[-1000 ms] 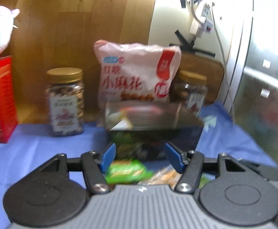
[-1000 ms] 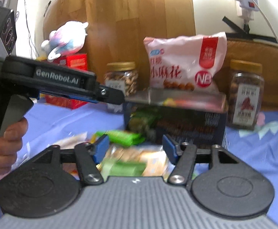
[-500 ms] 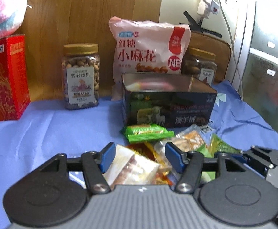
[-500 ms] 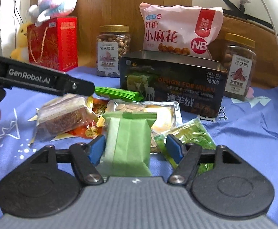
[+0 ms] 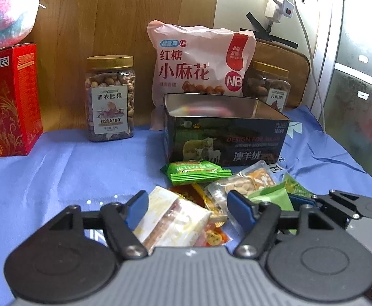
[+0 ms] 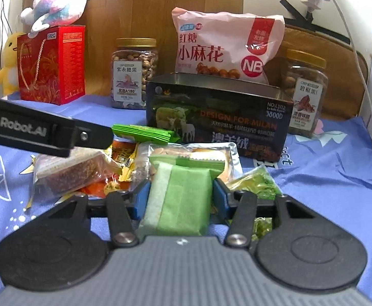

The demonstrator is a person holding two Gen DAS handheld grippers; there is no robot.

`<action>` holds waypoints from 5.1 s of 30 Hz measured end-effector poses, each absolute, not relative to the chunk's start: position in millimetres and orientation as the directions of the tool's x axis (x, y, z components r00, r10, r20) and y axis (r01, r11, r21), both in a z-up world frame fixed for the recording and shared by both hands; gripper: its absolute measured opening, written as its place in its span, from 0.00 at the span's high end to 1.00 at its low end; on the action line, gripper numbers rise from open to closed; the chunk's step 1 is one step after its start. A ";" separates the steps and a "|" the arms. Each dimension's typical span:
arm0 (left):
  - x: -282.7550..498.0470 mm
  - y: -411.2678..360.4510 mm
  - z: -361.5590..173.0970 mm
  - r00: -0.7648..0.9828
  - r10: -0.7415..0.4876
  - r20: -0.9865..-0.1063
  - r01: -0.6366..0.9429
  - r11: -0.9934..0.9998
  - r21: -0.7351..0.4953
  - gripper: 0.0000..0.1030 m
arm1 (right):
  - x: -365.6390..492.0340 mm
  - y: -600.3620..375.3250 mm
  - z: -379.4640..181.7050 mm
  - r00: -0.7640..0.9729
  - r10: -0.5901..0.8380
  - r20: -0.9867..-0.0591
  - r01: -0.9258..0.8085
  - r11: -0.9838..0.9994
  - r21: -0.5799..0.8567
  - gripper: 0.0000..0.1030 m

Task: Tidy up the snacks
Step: 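Lift the green pastry packet with the right tool, then carry the green pastry packet into the tin box and open the right tool, then grasp the green-wrapped snack with the left tool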

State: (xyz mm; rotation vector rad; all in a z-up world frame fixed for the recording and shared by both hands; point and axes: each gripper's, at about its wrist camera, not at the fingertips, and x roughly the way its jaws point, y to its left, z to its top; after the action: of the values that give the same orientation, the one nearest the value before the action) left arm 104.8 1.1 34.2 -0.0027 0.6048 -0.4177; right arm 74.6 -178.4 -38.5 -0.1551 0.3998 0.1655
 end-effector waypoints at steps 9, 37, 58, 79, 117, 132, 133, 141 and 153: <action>114.3 10.6 32.6 0.750 -0.341 -0.566 0.312 0.938 -0.151 0.32 | 57.0 -177.9 -29.1 0.938 0.183 -0.295 -0.218 0.972 -0.090 0.46; 118.5 10.2 27.5 0.732 -0.349 -0.585 0.313 0.935 -0.167 0.14 | 51.9 -183.1 -27.0 0.934 0.180 -0.310 -0.225 0.968 -0.114 0.48; 121.3 -3.0 13.7 0.728 -0.296 -0.618 0.321 0.944 -0.074 0.12 | 43.5 -155.3 -45.8 0.867 0.253 -0.430 -0.383 0.890 -0.247 0.47; 110.9 -9.8 17.3 0.747 -0.338 -0.572 0.377 0.925 -0.053 0.13 | 43.4 -173.3 -45.2 0.891 0.180 -0.417 -0.302 0.920 -0.248 0.52; 108.3 -16.5 23.5 0.441 -0.700 -0.562 0.547 0.706 -0.450 0.53 | 20.1 -204.3 -45.2 0.897 0.327 -0.298 -0.385 0.908 -0.163 0.52; 225.6 -61.4 101.6 0.636 -0.602 -0.483 0.520 0.796 -0.308 0.61 | 149.3 -210.7 25.9 0.932 0.341 -0.127 -0.363 0.890 -0.275 0.51; 235.3 -65.1 98.7 0.636 -0.594 -0.492 0.511 0.802 -0.308 0.61 | 164.0 -212.0 25.0 0.933 0.333 -0.138 -0.359 0.896 -0.261 0.51; 250.6 -59.6 77.6 0.625 -0.562 -0.542 0.490 0.823 -0.288 0.49 | 186.4 -230.9 5.7 0.955 0.254 -0.154 -0.281 0.940 -0.192 0.33; 181.3 57.0 69.4 0.693 -0.483 -0.536 0.325 0.872 -0.365 0.40 | 121.6 -190.3 -17.5 0.831 0.481 -0.281 -0.543 0.811 -0.217 0.44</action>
State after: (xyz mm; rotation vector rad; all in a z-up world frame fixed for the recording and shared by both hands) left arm 181.3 57.0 69.4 -0.2510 0.6662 -0.4568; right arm 121.6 -190.3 -17.5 -0.2960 0.2181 0.5511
